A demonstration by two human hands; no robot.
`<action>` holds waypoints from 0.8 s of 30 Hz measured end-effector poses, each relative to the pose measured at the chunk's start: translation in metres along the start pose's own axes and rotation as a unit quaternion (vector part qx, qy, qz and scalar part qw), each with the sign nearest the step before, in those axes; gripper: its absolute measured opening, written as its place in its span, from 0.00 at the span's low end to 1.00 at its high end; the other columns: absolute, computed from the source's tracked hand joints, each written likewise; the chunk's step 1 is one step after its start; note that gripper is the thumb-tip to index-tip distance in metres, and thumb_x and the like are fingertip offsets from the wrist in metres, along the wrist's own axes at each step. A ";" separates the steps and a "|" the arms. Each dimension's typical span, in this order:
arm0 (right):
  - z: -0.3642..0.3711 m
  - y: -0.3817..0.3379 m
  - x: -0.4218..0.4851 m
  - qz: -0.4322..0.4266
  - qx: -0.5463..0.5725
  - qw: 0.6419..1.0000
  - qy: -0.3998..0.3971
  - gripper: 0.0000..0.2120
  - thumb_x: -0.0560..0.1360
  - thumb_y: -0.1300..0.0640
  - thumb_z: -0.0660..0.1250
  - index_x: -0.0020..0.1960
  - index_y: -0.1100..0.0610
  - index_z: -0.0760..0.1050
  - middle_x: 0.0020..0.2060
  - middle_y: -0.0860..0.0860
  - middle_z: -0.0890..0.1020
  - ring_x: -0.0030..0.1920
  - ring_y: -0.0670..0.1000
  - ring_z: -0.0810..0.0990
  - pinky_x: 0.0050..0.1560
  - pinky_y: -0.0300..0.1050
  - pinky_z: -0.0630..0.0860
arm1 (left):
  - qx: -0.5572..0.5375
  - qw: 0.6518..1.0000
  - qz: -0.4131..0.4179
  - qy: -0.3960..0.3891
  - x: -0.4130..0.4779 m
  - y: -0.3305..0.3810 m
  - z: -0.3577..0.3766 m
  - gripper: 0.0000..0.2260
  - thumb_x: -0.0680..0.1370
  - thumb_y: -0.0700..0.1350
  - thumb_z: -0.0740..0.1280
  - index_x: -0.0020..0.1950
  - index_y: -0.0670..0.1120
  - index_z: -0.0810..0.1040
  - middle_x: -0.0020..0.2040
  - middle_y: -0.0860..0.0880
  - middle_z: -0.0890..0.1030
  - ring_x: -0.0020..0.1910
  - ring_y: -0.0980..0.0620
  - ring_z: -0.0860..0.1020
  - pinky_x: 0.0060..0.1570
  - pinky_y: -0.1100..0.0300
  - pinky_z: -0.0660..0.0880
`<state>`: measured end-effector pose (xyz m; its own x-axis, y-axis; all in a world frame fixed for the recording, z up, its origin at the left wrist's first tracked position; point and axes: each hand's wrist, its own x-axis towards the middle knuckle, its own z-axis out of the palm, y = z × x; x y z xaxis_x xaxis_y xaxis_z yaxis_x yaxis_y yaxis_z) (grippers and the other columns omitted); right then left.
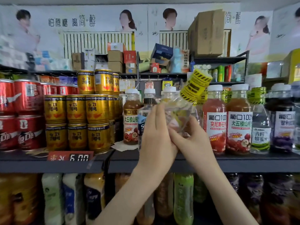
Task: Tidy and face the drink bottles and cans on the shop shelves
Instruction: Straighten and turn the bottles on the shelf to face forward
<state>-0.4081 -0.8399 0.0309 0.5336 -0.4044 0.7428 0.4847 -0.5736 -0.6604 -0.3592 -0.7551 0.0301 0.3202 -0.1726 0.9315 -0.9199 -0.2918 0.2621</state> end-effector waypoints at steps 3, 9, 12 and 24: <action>-0.025 0.007 -0.005 0.018 -0.041 0.997 0.070 0.17 0.63 0.47 0.71 0.50 0.44 0.72 0.42 0.38 0.80 0.41 0.31 0.78 0.38 0.24 0.71 | -0.031 0.997 0.031 -0.068 -0.005 0.018 0.020 0.38 0.68 0.33 0.73 0.74 0.42 0.59 0.70 0.42 0.67 0.70 0.45 0.66 0.67 0.48 0.68; -0.074 0.014 -0.020 0.055 -0.021 0.986 0.156 0.16 0.66 0.50 0.75 0.52 0.50 0.77 0.43 0.43 0.83 0.42 0.36 0.80 0.42 0.32 0.73 | -0.112 0.949 0.050 -0.290 0.013 0.023 0.022 0.33 0.75 0.39 0.66 0.76 0.53 0.53 0.74 0.57 0.54 0.74 0.57 0.50 0.74 0.57 0.51; -0.088 0.007 -0.025 0.058 -0.027 0.983 0.170 0.20 0.64 0.47 0.76 0.54 0.47 0.75 0.45 0.43 0.83 0.44 0.38 0.81 0.45 0.35 0.73 | -0.126 0.968 0.012 -0.218 0.012 0.018 0.037 0.28 0.76 0.39 0.64 0.73 0.51 0.60 0.72 0.55 0.60 0.72 0.56 0.56 0.72 0.55 0.57; -0.116 0.005 -0.036 0.070 -0.085 0.973 0.204 0.21 0.65 0.47 0.76 0.54 0.48 0.72 0.43 0.41 0.81 0.40 0.34 0.78 0.37 0.30 0.71 | -0.007 0.994 -0.066 -0.086 0.017 0.041 0.075 0.23 0.79 0.50 0.61 0.71 0.44 0.63 0.67 0.48 0.67 0.67 0.51 0.64 0.64 0.61 0.63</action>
<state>-0.5056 -0.9109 0.0141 0.2499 -0.7167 0.6511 0.2875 -0.5872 -0.7567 -0.3749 -0.8406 0.0378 0.4713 -0.2925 0.8321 -0.8698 -0.3102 0.3837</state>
